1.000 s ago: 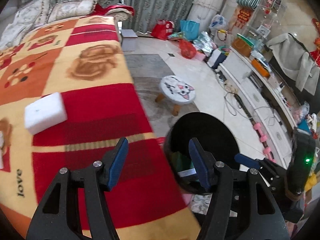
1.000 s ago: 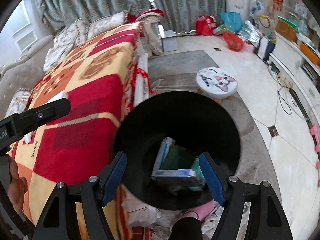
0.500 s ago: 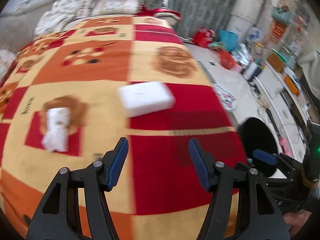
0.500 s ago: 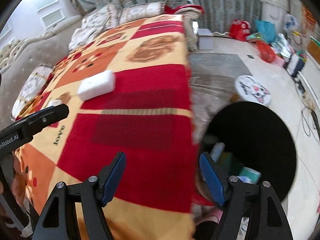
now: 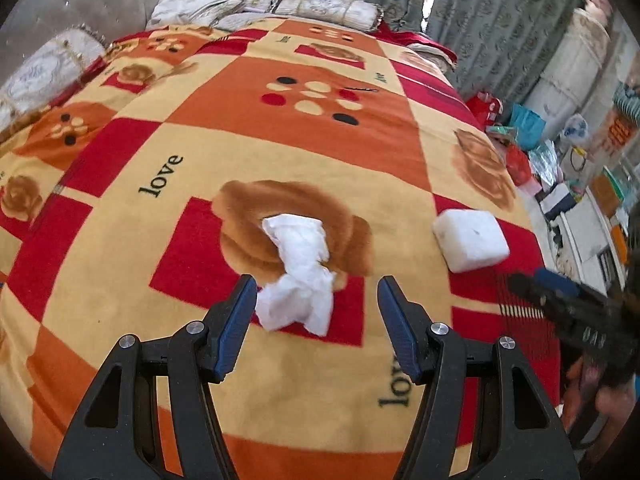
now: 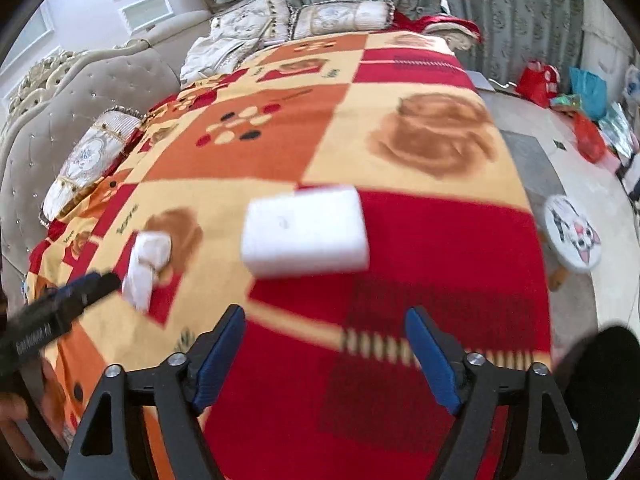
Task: Collect trash
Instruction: 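Grasp the white tissue with the left tool while the right tool grasps the white foam block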
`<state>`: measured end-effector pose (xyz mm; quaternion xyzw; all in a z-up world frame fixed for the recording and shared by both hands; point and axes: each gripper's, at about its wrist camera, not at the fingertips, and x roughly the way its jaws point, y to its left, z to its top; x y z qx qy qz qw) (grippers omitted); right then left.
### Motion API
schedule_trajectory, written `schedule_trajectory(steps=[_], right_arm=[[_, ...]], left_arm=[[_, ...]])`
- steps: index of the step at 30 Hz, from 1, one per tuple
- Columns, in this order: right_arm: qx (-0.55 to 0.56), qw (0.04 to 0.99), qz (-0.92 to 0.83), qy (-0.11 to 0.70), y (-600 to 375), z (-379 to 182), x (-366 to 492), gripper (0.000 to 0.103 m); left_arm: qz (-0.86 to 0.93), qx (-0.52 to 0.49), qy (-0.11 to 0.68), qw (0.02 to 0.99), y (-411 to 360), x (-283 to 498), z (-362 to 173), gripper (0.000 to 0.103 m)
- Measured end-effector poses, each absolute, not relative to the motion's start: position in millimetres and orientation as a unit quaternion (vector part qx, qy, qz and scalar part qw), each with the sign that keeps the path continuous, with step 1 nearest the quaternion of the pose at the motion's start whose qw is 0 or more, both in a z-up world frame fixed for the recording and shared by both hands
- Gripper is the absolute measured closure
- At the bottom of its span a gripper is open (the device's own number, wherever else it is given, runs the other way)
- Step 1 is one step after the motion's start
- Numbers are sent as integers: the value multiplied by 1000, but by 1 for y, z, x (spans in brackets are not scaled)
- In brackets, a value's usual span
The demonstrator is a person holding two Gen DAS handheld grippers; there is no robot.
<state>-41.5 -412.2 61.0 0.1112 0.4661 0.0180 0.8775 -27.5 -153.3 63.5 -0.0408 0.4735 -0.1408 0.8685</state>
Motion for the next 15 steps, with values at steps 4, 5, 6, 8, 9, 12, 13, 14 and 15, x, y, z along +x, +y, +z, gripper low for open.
schedule_trajectory(steps=[4, 5, 6, 8, 9, 12, 13, 14, 15], right_arm=[[98, 872, 26, 480, -400, 55, -3, 11], [91, 870, 26, 484, -398, 52, 5, 11], [84, 866, 27, 492, -395, 47, 13, 11], [69, 856, 26, 512, -391, 35, 24, 10], [63, 854, 27, 516, -391, 31, 25, 10], [73, 856, 26, 511, -395, 26, 22, 13], [86, 859, 24, 504, -400, 27, 17, 16], [92, 862, 24, 499, -402, 30, 13, 16], [97, 866, 23, 489, -405, 34, 7, 16]], left_arm=[[-146, -52, 481, 863, -157, -14, 55, 41], [-148, -53, 482, 862, -159, -11, 53, 41], [-150, -52, 483, 861, -160, -8, 51, 41], [-150, -46, 488, 858, -165, -3, 46, 41], [-148, -41, 494, 856, -167, 0, 42, 41], [-147, -37, 506, 849, -172, 6, 32, 42], [-147, -37, 507, 848, -172, 5, 30, 43], [-146, -37, 506, 850, -172, 4, 30, 51], [-146, -37, 503, 851, -172, 2, 31, 70]])
